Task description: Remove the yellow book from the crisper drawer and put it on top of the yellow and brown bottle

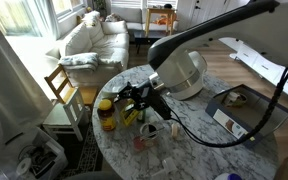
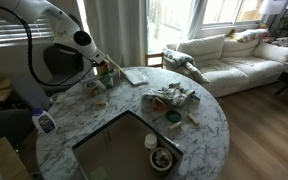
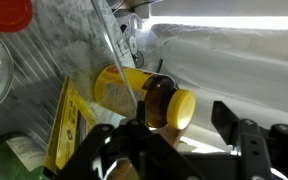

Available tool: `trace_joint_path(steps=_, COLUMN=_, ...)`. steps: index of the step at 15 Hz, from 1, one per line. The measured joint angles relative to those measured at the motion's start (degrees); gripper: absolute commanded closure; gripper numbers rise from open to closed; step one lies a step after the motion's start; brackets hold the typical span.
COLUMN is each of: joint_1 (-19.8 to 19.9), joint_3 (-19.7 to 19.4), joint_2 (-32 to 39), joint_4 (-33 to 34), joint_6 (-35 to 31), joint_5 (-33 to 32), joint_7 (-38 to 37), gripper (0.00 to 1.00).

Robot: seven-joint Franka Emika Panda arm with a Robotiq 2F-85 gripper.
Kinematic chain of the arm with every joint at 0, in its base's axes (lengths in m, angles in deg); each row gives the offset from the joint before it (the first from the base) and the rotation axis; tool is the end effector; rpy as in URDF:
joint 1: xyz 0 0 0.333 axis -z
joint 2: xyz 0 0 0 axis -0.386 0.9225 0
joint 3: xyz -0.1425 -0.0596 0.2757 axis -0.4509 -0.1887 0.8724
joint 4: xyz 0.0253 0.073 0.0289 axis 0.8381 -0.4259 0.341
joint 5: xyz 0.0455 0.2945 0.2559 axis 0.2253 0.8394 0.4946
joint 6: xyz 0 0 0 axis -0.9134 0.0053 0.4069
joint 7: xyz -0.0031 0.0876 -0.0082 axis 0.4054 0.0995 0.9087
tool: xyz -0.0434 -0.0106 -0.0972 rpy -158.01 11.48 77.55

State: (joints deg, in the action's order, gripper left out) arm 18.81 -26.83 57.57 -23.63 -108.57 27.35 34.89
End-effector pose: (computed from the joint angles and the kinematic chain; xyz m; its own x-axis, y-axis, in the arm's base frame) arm 0.6427 0.1820 0.3022 0.8120 -0.5814 0.0516 -0.3244 -0.5231 -0.7881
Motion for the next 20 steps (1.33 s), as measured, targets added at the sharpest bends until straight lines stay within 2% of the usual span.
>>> trace_joint_path(steps=3, joint_1=-0.18, joint_3=0.01, joint_2=0.12, joint_4=0.15, joint_6=0.07, joint_5=-0.14, joint_7=-0.01, gripper=0.86)
trace_joint_path(steps=4, joint_1=-0.22, joint_3=0.01, joint_2=0.20, joint_4=0.18, joint_6=0.08, joint_5=-0.16, joint_7=-0.01, gripper=0.65)
trace_joint_path(steps=5, joint_1=-0.24, joint_3=0.01, joint_2=0.30, joint_4=0.22, joint_6=0.08, joint_5=-0.18, joint_7=-0.02, gripper=0.50)
trace_joint_path(steps=6, joint_1=-0.24, joint_3=0.01, joint_2=0.38, joint_4=0.26, joint_6=0.08, joint_5=-0.23, joint_7=-0.07, gripper=0.50)
trace_joint_path(steps=7, joint_1=-0.25, joint_3=-0.02, joint_2=0.41, joint_4=0.28, joint_6=0.07, joint_5=-0.36, joint_7=-0.19, gripper=0.44)
trace_joint_path(steps=9, joint_1=-0.38, joint_3=-0.17, joint_2=0.40, joint_4=0.58, joint_6=-1.26, joint_5=-0.96, joint_7=-1.18, gripper=0.29)
trace_joint_path(steps=11, joint_1=-1.28, joint_3=-0.85, joint_2=0.43, joint_4=1.63, joint_6=-6.08, joint_5=-1.87, joint_7=-3.86, gripper=0.13)
trace_joint_path(steps=12, joint_1=-2.12, joint_3=-1.48, joint_2=0.48, joint_4=2.23, joint_6=-9.33, joint_5=-2.72, joint_7=-6.05, gripper=0.32)
trace_joint_path(steps=14, joint_1=-4.18, joint_3=-3.04, joint_2=0.90, joint_4=3.47, joint_6=-14.90, joint_5=-4.82, joint_7=-10.19, gripper=0.16)
trace_joint_path(steps=16, joint_1=-5.21, joint_3=-3.62, joint_2=1.42, joint_4=4.14, joint_6=-16.33, joint_5=-5.32, joint_7=-11.34, gripper=0.13)
trace_joint_path(steps=17, joint_1=-5.42, joint_3=-3.79, joint_2=1.59, joint_4=4.27, joint_6=-16.41, joint_5=-5.37, joint_7=-11.41, gripper=0.04)
trace_joint_path(steps=20, joint_1=-5.45, joint_3=-4.02, joint_2=1.76, joint_4=4.45, joint_6=-16.50, joint_5=-5.38, joint_7=-11.49, gripper=0.00)
